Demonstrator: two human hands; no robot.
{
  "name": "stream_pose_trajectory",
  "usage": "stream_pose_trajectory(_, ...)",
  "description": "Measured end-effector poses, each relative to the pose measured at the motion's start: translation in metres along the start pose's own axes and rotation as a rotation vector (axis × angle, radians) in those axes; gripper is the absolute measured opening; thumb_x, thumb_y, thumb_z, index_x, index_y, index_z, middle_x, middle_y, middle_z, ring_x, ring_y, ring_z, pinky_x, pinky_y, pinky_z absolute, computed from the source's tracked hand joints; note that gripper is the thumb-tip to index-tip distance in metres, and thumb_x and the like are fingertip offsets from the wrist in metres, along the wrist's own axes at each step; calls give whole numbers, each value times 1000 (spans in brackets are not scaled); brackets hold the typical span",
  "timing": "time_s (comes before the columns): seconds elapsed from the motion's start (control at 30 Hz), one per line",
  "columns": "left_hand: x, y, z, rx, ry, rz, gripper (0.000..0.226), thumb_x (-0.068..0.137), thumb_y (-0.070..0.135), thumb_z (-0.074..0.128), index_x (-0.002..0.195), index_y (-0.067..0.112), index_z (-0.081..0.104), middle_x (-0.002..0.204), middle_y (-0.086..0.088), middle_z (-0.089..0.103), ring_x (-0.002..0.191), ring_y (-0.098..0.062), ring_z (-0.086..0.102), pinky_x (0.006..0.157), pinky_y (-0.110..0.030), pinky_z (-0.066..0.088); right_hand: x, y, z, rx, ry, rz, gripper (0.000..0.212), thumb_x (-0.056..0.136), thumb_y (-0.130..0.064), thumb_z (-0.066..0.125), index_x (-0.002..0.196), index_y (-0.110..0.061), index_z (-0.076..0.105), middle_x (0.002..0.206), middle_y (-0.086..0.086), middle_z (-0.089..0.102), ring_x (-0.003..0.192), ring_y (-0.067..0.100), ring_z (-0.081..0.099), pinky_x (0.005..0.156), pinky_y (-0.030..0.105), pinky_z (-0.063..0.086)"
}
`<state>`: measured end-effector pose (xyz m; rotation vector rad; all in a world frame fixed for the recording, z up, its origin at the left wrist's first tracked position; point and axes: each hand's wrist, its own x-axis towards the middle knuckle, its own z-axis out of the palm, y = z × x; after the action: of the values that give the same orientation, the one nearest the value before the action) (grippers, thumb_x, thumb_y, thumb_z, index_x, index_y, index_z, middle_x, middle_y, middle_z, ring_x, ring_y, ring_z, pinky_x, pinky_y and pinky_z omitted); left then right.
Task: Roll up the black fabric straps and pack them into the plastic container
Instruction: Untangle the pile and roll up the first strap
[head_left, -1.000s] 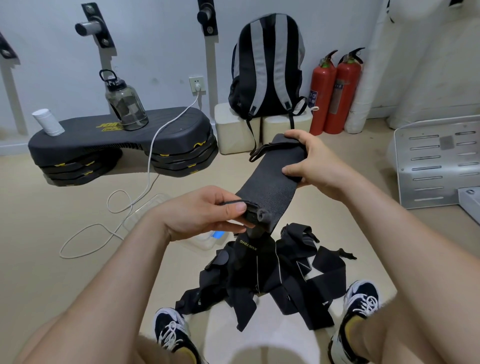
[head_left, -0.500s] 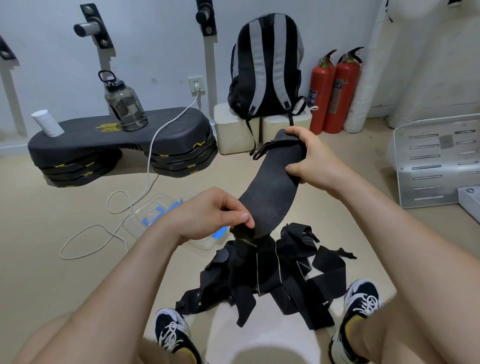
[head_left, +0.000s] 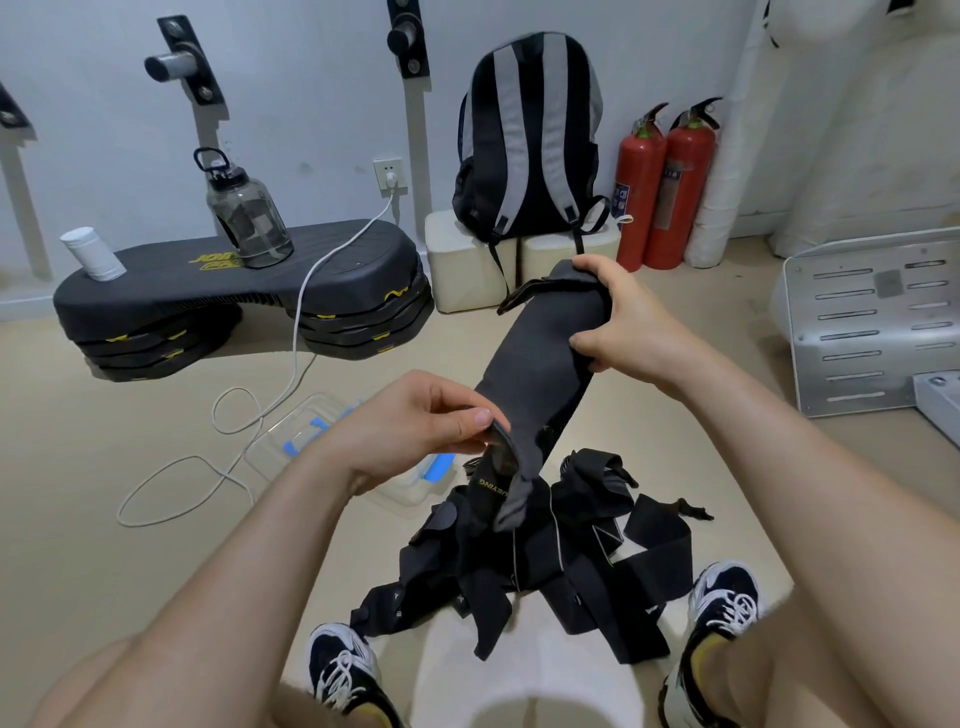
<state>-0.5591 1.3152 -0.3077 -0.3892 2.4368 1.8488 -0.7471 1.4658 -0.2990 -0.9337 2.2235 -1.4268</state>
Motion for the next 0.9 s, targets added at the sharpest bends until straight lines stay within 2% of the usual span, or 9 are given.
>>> stream_pose_trajectory(0.07,4,0,1,7,142,11,16,92,2,64,85,10,76,83,-7,74,76,-10,67,77,-22,57,-2,-1,-1,27,-35,25,77,83,12,60,143,-28,35,101,-4,52,78,22,62,70,43,61)
stream_pose_trajectory(0.17,6,1,1,30,272,38,12,83,-3,73,83,9,73,73,-16,63,65,-17,61,69,-29,60,-5,-4,-4,-61,-48,-21,79,84,7,64,146,-26,29,95,-7,51,78,15,57,79,44,56)
stream_pose_trajectory(0.23,6,4,2,65,297,36,15,82,-4,74,87,8,65,67,-16,53,58,-21,58,61,-29,59,-5,-5,-5,-71,-42,-19,81,84,4,66,148,-25,26,96,-9,47,83,16,56,87,46,54)
stream_pose_trajectory(0.3,5,7,4,97,256,18,13,86,-3,69,89,7,62,57,-6,53,51,-23,63,52,-26,56,-4,-5,-4,14,-49,22,82,83,4,69,147,-28,28,104,1,52,89,23,61,82,51,58)
stream_pose_trajectory(0.37,3,9,5,101,188,2,9,89,-2,67,87,6,65,50,2,55,49,-22,66,47,-24,53,-4,-4,-2,158,-58,72,79,82,0,74,142,-31,34,120,6,55,95,24,66,67,42,60)
stream_pose_trajectory(0.5,-1,13,3,-8,89,-44,9,82,-1,73,86,5,68,57,-8,66,52,-17,68,51,-20,53,-3,-4,1,331,-68,125,78,82,-6,78,144,-28,35,124,-4,55,101,15,66,63,37,59)
stream_pose_trajectory(0.63,-5,17,-3,-152,-15,-58,21,71,7,72,92,7,68,73,-14,73,67,-17,73,57,-19,55,-5,-5,2,320,-82,105,82,79,-6,80,143,-28,34,120,-8,53,98,15,66,52,29,55)
stream_pose_trajectory(0.8,0,14,-2,-97,127,9,9,72,12,74,78,8,68,62,-6,68,54,-12,65,51,-16,48,-7,-6,1,333,-75,88,86,77,0,80,145,-27,34,120,-10,50,92,13,67,51,25,54)
stream_pose_trajectory(0.9,4,10,1,-40,229,76,10,73,5,77,72,6,68,63,0,65,60,-7,61,60,-14,47,-8,-7,1,350,-81,88,87,77,1,80,145,-27,34,125,-5,50,95,16,68,55,30,57)
